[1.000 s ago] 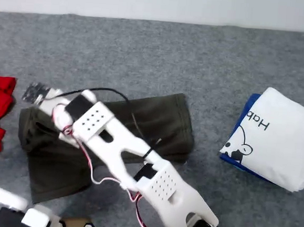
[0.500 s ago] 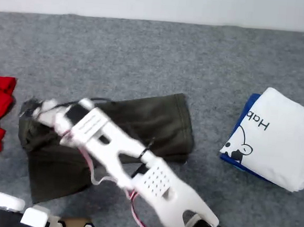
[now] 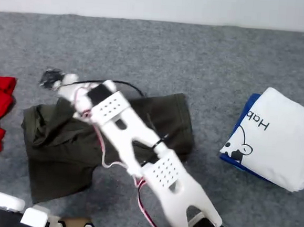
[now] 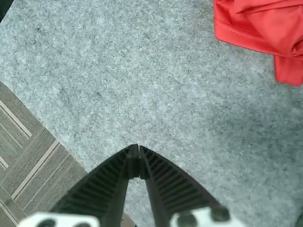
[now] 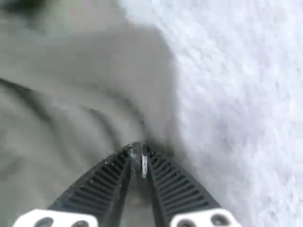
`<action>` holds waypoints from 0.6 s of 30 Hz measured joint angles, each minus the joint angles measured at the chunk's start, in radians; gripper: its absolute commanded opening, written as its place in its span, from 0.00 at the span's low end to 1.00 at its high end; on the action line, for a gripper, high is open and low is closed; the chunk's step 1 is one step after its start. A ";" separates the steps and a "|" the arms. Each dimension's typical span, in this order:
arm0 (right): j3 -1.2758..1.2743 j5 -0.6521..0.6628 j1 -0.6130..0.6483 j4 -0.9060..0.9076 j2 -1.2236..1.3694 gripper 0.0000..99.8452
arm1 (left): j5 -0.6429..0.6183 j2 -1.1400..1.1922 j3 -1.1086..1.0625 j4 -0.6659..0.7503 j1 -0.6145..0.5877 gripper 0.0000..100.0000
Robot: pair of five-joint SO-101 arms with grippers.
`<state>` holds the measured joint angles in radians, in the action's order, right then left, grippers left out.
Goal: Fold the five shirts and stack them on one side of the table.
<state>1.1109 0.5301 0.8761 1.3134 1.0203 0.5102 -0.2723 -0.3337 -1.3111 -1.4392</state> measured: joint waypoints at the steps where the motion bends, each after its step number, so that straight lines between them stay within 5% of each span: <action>1: 0.006 0.000 0.020 0.014 -0.003 0.01 | 0.000 0.000 0.000 0.000 0.000 0.01; 10: 0.006 -0.023 0.137 0.032 -0.005 0.09 | 0.012 0.000 0.011 -0.044 0.037 0.01; 18: 0.114 -0.178 0.017 0.285 -0.080 0.09 | 0.066 0.000 0.031 -0.164 0.405 0.04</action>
<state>1.2244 0.3521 0.8930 1.5988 0.9406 0.5762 -0.2723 -0.3030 -1.4753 -1.0342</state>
